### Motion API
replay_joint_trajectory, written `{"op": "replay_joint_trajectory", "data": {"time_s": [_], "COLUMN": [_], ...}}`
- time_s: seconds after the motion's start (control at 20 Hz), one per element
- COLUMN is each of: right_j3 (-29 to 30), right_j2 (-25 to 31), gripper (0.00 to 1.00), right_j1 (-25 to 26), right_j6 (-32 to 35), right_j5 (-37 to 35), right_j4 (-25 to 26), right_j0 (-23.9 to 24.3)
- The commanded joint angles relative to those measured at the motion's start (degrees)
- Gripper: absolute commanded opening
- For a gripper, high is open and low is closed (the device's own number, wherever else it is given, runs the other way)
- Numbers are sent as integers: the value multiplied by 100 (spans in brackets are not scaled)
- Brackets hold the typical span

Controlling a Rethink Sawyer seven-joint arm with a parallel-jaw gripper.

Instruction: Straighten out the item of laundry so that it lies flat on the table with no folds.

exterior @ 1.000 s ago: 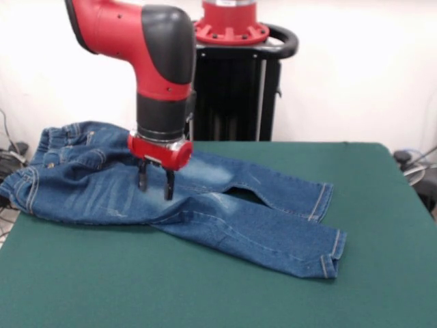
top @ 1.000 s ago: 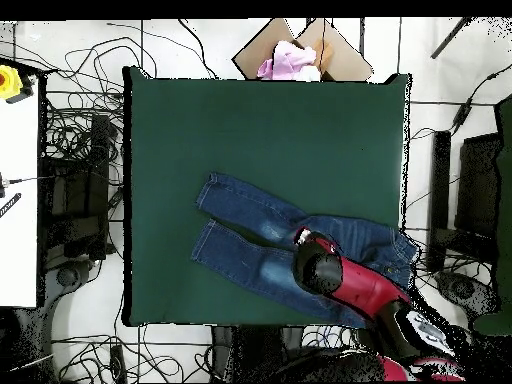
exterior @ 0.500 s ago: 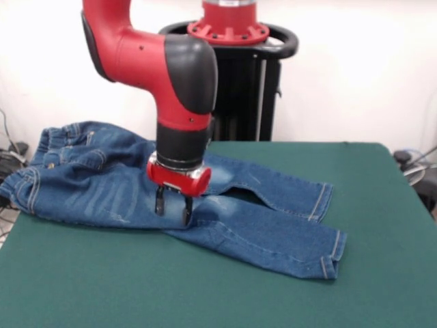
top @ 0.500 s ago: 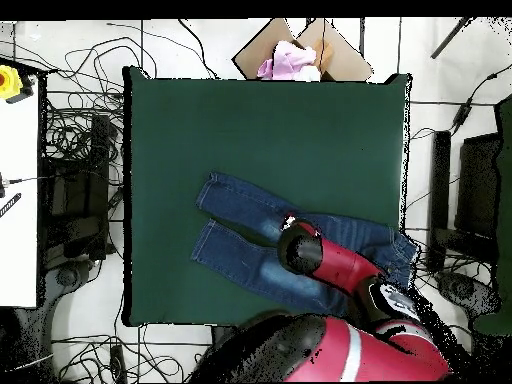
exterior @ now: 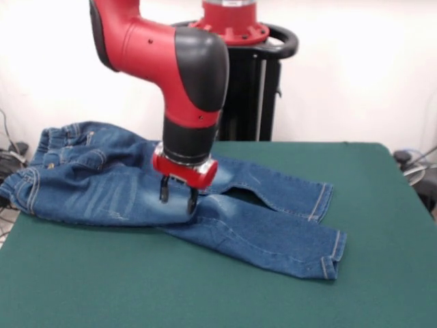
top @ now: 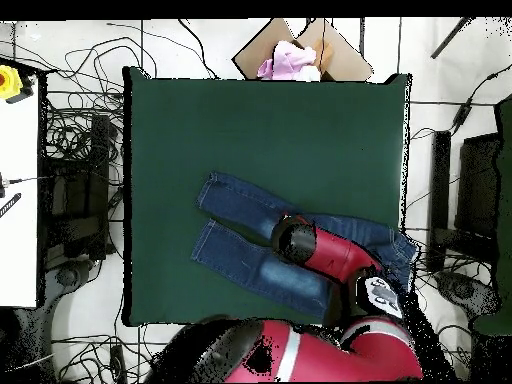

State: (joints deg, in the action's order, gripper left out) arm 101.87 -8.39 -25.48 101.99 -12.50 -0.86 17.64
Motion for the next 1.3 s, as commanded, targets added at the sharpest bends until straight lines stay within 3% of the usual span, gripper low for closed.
{"op": "replay_joint_trajectory", "data": {"time_s": [0.05,0.35,0.85,1.3], "right_j3": [-678,-743,-1294,-1137], "right_j2": [-220,-244,2,-17], "gripper": [100,100,100,100], "right_j1": [-475,-605,486,684], "right_j6": [1159,1336,1473,1895], "right_j5": [-1619,-1871,-1384,-1126], "right_j4": [-501,-582,-840,-1390], "right_j0": [-439,-537,-825,-1346]}}
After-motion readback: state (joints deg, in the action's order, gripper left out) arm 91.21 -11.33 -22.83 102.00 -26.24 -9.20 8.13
